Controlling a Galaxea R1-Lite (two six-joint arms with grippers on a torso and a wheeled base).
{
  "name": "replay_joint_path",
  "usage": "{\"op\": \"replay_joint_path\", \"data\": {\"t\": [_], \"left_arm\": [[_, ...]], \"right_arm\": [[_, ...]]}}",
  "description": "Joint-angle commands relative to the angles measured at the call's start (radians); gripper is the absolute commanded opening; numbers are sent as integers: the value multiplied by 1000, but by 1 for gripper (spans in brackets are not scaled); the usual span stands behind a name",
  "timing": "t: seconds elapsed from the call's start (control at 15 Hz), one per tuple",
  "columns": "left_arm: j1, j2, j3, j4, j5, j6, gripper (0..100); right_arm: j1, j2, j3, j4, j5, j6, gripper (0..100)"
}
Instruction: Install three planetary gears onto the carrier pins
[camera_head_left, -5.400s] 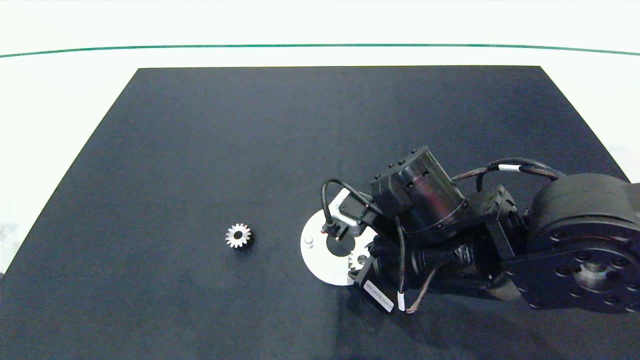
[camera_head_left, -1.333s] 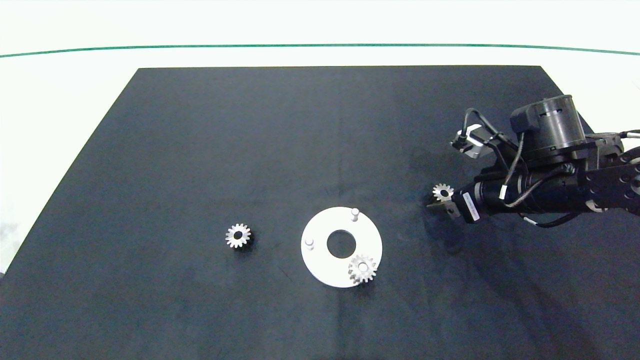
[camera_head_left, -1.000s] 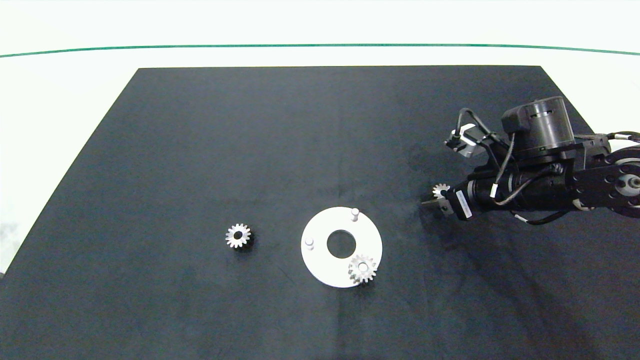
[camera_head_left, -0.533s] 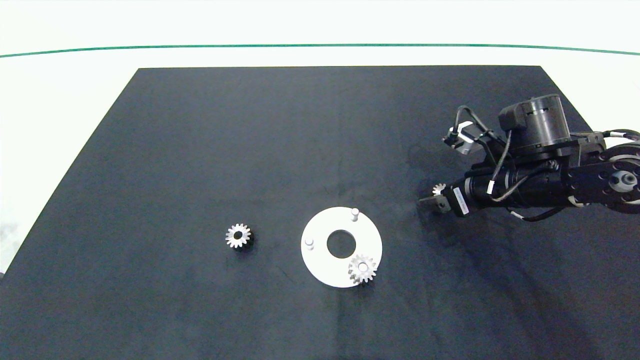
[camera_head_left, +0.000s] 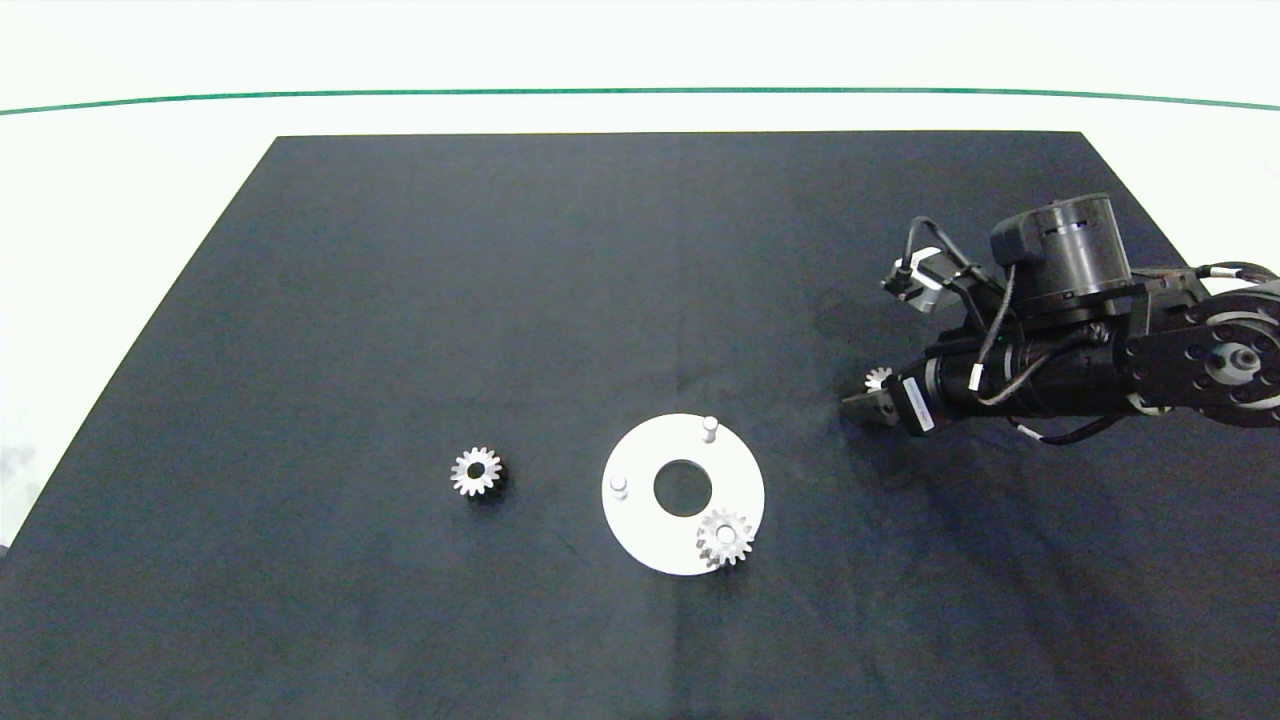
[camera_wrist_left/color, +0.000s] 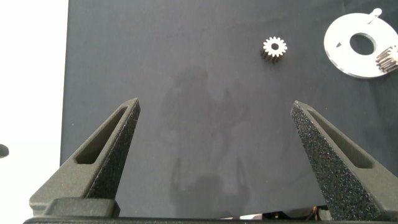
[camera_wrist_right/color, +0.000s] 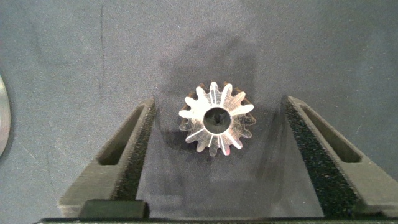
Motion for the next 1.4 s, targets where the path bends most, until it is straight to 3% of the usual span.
{"op": "replay_joint_path", "data": {"t": [0.07, 1.4], "left_arm": [[0, 1, 0, 1, 0, 0, 100], [0, 11, 6, 1, -1, 0, 100]], "right_arm": [[2, 4, -1, 1, 0, -1, 78], [-1, 13, -1, -3, 21, 2, 37]]}}
